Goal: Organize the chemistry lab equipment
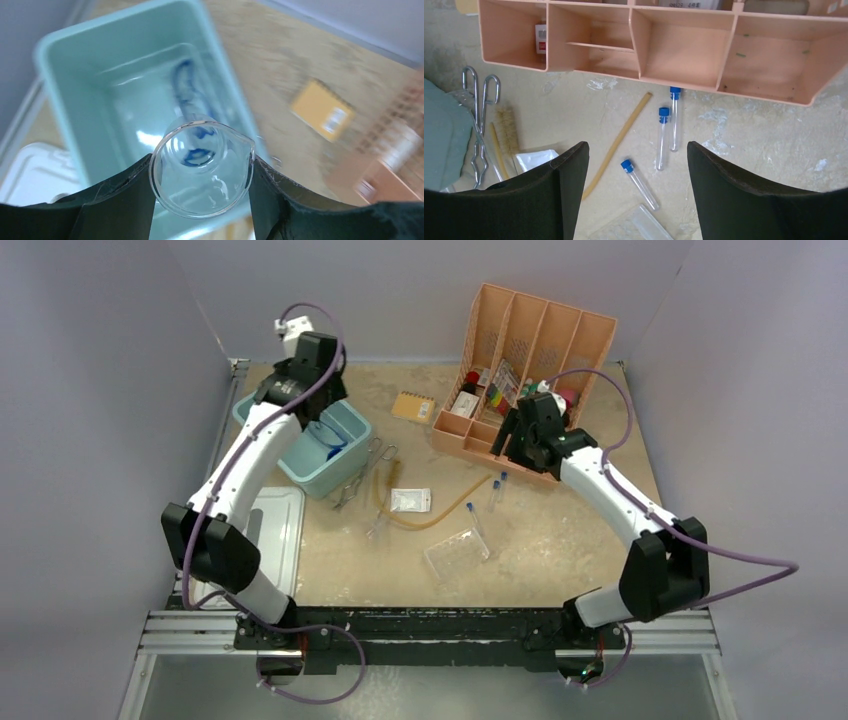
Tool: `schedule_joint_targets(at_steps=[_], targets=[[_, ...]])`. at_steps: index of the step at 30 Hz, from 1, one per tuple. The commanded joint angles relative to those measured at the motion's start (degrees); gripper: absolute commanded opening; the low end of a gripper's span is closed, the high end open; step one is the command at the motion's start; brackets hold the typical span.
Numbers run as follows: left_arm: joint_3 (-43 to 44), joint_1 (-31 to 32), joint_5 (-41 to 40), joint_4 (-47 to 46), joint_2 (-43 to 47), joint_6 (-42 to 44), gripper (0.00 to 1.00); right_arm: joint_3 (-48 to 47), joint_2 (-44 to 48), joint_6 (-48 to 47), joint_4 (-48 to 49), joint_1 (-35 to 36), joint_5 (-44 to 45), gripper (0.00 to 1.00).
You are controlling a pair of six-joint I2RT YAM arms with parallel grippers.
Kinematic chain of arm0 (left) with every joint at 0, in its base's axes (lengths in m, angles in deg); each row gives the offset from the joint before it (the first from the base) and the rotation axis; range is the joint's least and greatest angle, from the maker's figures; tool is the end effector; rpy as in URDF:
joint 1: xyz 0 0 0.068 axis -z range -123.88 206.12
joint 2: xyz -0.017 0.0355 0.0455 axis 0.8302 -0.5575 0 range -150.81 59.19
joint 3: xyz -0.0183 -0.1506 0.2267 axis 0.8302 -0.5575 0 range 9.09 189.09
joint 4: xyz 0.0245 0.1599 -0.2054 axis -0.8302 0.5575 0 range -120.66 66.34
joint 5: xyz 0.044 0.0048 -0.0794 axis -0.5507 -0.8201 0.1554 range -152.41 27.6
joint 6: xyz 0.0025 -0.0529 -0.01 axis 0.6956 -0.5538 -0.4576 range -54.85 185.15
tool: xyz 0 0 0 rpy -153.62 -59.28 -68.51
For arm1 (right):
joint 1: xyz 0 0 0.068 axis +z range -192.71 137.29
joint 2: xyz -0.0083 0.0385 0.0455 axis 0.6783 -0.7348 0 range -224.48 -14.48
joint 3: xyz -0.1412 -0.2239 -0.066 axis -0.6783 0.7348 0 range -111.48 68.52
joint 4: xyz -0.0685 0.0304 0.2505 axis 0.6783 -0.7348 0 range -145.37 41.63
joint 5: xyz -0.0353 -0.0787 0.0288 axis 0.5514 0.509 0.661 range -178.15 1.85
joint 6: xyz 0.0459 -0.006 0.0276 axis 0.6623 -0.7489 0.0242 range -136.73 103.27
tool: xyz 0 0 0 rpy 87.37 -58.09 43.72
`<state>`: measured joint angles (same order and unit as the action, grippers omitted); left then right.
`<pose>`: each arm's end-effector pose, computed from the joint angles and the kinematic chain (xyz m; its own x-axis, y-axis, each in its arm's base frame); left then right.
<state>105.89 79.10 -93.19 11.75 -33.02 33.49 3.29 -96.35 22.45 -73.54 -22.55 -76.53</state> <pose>0.3314 -0.1207 0.3926 -0.4612 -0.2941 -0.8371 -0.3276 0.9332 -0.1474 0.2989 0.1022 0.2896 -0.6093 0.4355 -0.6627 0.2428 0.8980 0.3668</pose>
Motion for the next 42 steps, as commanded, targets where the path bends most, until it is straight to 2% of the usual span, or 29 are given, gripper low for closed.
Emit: schedule_joint_targets(at_steps=[1,4,9,14,18,28,34,42], targets=[[-5.38,-8.96,-3.57,0.69,2.07,-3.74,0.43,-2.55,-1.69,-2.15,2.82,-0.28,-0.36,0.73],[-8.58,-13.25,-0.68,-2.09,0.0,-5.83,0.42,-3.71,-3.81,-3.26,3.47,-0.25,-2.83,0.73],[-9.46,-17.26,0.47,-4.01,-6.08,-11.16,0.42,-7.36,-8.97,-11.54,5.49,-0.29,-2.08,0.73],[-8.63,-18.49,2.01,-6.98,-11.61,-16.28,0.42,-10.25,-12.13,-17.37,6.2,-0.27,-0.61,0.73],[-6.12,-18.79,-1.21,-5.71,-16.79,-19.18,0.42,-9.75,-13.31,-18.34,7.84,-0.29,-1.42,0.73],[-6.19,-22.04,-6.46,-8.11,-21.13,-23.25,0.43,-13.34,-16.94,-19.49,7.88,-0.49,-1.95,0.73],[-4.0,-24.34,-3.04,-9.46,-24.15,-24.4,0.55,-15.52,-18.48,-19.73,7.67,-0.65,-1.93,0.73],[-2.74,-24.36,-3.29,-8.46,-21.08,-23.51,0.7,-17.34,-19.02,-20.41,7.49,-0.65,-1.69,0.74]])
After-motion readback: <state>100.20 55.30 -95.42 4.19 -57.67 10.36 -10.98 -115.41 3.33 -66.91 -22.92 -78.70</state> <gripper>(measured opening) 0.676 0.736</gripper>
